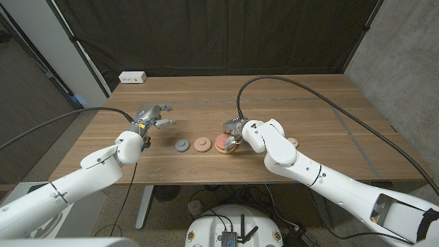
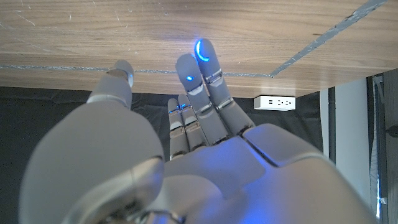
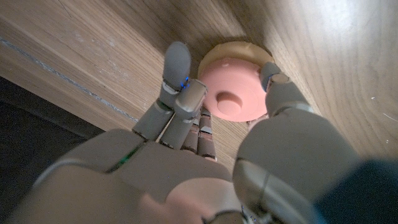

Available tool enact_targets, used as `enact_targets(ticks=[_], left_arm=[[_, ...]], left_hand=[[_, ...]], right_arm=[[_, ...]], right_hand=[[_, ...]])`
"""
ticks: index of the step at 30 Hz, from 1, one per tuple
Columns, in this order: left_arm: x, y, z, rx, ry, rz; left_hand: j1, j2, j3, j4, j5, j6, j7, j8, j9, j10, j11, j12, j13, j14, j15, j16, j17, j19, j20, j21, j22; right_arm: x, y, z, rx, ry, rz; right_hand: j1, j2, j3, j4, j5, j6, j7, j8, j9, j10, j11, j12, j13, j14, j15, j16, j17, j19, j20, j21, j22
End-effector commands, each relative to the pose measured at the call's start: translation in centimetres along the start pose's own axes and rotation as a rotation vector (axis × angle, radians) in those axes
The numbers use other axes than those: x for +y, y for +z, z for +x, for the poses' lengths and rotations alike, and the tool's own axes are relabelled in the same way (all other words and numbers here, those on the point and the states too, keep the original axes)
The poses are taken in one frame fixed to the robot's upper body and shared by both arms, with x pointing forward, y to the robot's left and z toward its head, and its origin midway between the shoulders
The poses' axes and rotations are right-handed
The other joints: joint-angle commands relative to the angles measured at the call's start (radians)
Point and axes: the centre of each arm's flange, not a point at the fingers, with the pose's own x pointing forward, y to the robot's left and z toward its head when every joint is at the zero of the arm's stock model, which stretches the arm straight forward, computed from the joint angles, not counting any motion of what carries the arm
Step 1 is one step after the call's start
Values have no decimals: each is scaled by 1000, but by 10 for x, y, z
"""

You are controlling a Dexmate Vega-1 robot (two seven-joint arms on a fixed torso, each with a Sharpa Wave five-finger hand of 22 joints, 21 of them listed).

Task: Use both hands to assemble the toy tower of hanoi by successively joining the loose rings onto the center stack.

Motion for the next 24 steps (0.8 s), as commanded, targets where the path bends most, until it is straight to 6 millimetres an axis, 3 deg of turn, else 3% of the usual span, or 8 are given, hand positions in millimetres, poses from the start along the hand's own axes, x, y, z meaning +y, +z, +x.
enact_targets(ticks=[1,16,21,24], left_arm=[[1,1,-2,-1,0,3],[0,1,-5,0,-2,1],[-1,0,-5,2,-3,-1],[-2,0,-5,3,-3,-4]], left_hand=[[7,4,5,-3,5,7,-1,3,3,5,0,-4,5,0,-75,3,0,-6,-129,6,-1],[4,3,6,-2,6,4,-1,2,3,7,-1,-4,6,1,-75,5,1,-11,-129,16,-10],[3,4,6,-3,6,4,-3,2,3,6,-3,-4,6,1,-75,5,0,-12,-129,22,-12],[3,3,6,-3,6,5,-3,2,3,7,-3,-4,7,-1,-75,3,-2,-13,-129,24,-14]], right_arm=[[7,-5,-1,40,24,-12],[8,-2,-3,17,27,1],[8,-1,-5,18,7,-5],[7,-2,-5,22,4,-13]], right_hand=[[43,57,54,43,9,150,-160,2,4,143,-153,-5,1,-3,-11,-1,4,-6,-38,0,0],[20,25,47,41,12,72,-146,-27,27,45,-134,-45,-1,-19,-11,-2,4,-10,-38,2,-3],[9,-4,39,39,7,6,-131,-53,31,-20,-121,-58,-10,-17,-11,1,5,-7,-39,2,-4],[-2,-18,33,41,1,-12,-127,-60,30,-26,-122,-55,-14,-23,-10,-2,5,-18,-38,-9,-16]])
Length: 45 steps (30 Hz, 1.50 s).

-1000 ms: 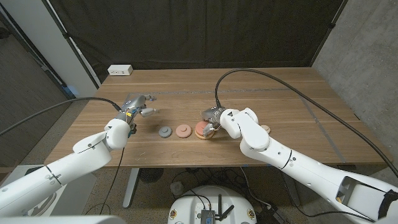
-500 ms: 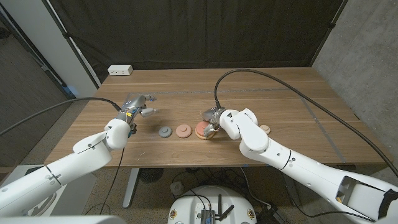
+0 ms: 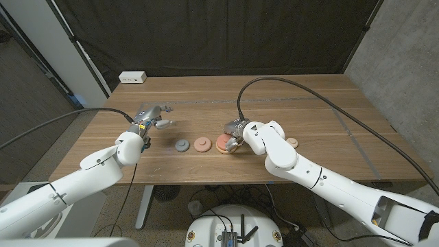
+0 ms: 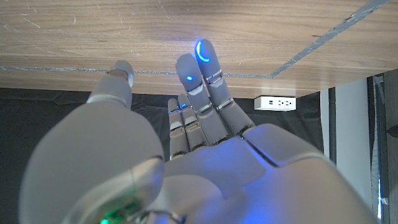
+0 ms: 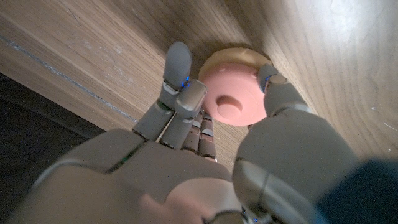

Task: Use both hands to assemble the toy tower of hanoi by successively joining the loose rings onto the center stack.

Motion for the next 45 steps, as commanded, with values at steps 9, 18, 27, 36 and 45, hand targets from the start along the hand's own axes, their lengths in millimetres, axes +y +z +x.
enact_targets(ticks=[9,18,27,36,45], left_arm=[[2,-2,0,3,17,-14],[1,-4,2,2,20,-28],[-2,-4,6,-5,15,-34],[-2,-6,3,4,17,-40],[0,-1,-5,-6,46,-46]], left_hand=[[3,4,8,-3,7,6,-3,2,3,7,-4,-4,2,2,-75,7,2,-7,-133,17,-4],[2,4,8,-3,7,6,-2,2,3,8,-3,-4,3,2,-75,7,2,-10,-133,23,-7],[1,3,9,-3,7,7,-3,2,3,9,-3,-4,3,1,-75,7,2,-11,-133,26,-10],[1,3,9,-3,8,5,-3,2,3,7,-5,-5,3,1,-75,7,2,-13,-133,30,-13],[1,3,10,-3,8,3,-5,1,4,4,-2,-6,3,1,-75,7,1,-15,-133,34,-17]], right_arm=[[0,2,-3,9,-16,-29],[-1,1,-7,7,-27,-24],[-1,1,-8,19,-19,-26],[-6,-2,-16,24,-33,-22],[-10,-12,-27,38,-59,14]], right_hand=[[-42,-57,4,45,-32,-25,-52,-31,-2,-10,-49,0,-13,-44,-19,-15,3,-25,-46,-27,-25],[-72,-80,-12,42,-85,-143,-16,-43,4,-84,-25,-3,-29,-77,-18,-16,4,-37,-46,-36,-33],[-79,-84,-16,40,-115,-211,-5,-44,4,-127,-6,0,-39,-106,-17,-19,3,-49,-46,-45,-39],[-84,-81,-17,41,-127,-197,-3,-30,4,-127,-1,7,-45,-119,-17,-21,2,-55,-45,-50,-43],[-86,-74,-16,43,-132,-184,-2,-21,4,-114,3,14,-48,-127,-17,-23,1,-57,-46,-53,-46]])
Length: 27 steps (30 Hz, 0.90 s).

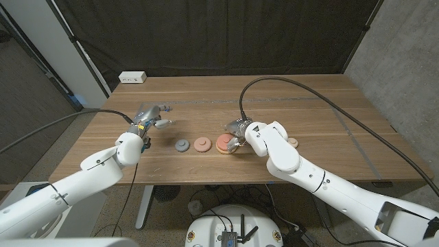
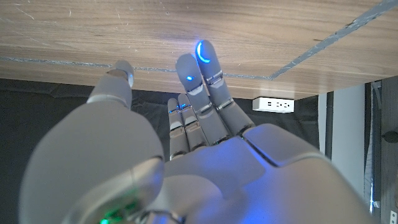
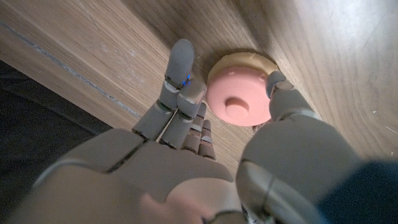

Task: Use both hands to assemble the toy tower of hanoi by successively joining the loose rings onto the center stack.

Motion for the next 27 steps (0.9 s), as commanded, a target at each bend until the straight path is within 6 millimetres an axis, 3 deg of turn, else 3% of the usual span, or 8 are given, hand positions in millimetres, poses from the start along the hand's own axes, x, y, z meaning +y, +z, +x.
enact_targets(ticks=[1,7,11,13,15,25,27], left_arm=[[3,4,-7,-8,29,-7],[-1,3,-9,-3,29,-34],[-2,3,-12,-5,34,-44],[-2,4,-13,-6,34,-38],[-1,5,-14,-7,33,-34],[-4,6,-17,0,47,-49],[-5,6,-18,6,50,-53]], left_hand=[[1,3,7,-1,8,0,-1,1,4,4,-4,-6,4,0,-75,7,1,-2,-135,6,2],[0,2,8,-1,8,-5,-4,-1,3,-1,-5,-7,4,-1,-75,6,2,-7,-135,8,0],[0,2,8,-1,8,-6,-3,-1,3,-2,-6,-7,5,-4,-75,5,1,-9,-135,8,-2],[0,1,8,-1,8,-6,-3,-2,3,-4,-8,-8,5,-5,-75,5,0,-10,-135,9,-4],[0,1,8,-1,8,-7,-2,-2,3,-5,-9,-8,5,-5,-75,5,1,-10,-135,11,-2],[0,1,9,-1,9,-9,-2,-3,3,-4,-7,-7,5,-8,-75,5,1,-14,-135,15,-7],[0,1,9,-1,9,-9,-2,-2,3,-4,-7,-6,5,-9,-75,4,0,-15,-135,16,-7]], right_arm=[[-5,-13,-14,22,-34,43],[-5,-18,-22,16,-60,85],[-4,-19,-25,19,-73,102],[-3,-21,-28,24,-91,111],[-1,-21,-31,35,-105,120],[6,-31,-40,51,-161,152],[8,-34,-41,52,-175,162]], right_hand=[[-7,11,1,3,-7,48,0,23,2,8,7,11,-3,-12,-69,0,3,-7,-67,-7,2],[-22,17,0,9,-17,117,-5,49,1,-20,30,6,-8,-31,-68,-4,2,-16,-66,-11,-1],[-26,24,3,10,-18,124,-8,49,0,6,13,19,-10,-41,-68,-6,1,-19,-66,-14,-3],[-17,38,11,8,-15,134,-14,51,-2,22,-12,25,-11,-46,-69,-5,1,-21,-67,-17,-5],[-9,48,18,5,-11,142,-24,53,-3,27,-22,26,-12,-48,-69,-3,2,-19,-67,-16,-5],[11,65,31,-1,-3,155,-33,55,-5,50,-34,34,-11,-47,-69,4,2,-16,-67,-13,-4],[23,72,38,-5,1,180,-57,62,-7,66,-44,40,-10,-47,-69,8,2,-16,-66,-12,-5]])
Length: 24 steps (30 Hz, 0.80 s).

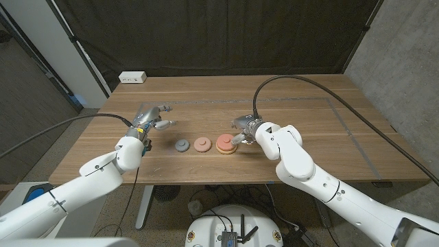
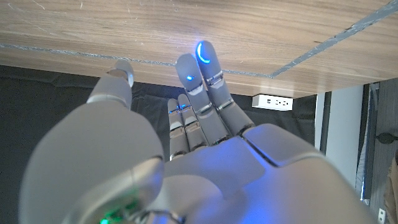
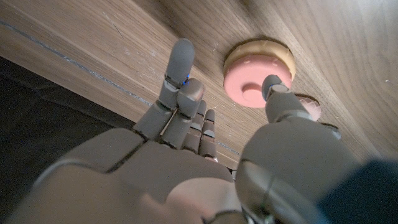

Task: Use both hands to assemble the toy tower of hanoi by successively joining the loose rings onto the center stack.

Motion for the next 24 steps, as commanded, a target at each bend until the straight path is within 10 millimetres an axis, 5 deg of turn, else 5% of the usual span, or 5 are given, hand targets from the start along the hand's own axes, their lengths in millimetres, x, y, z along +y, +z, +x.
enact_targets(ticks=[1,24], left_arm=[[-5,3,-9,12,13,-25],[2,20,-13,-22,11,11]], left_hand=[[0,1,10,-1,9,0,0,-2,3,0,-3,-1,6,-4,-79,5,4,-7,-138,9,3],[5,1,12,-3,9,0,1,-2,2,-2,-1,-1,4,-6,-78,6,4,-12,-138,21,-1]], right_arm=[[1,-18,-10,22,-115,59],[26,-54,-24,107,-233,144]], right_hand=[[17,13,15,-4,11,40,-27,17,0,37,-10,14,4,-3,-85,11,2,7,-73,5,1],[64,21,28,-13,24,83,-43,27,-4,99,-31,33,20,44,-87,38,6,32,-72,47,34]])
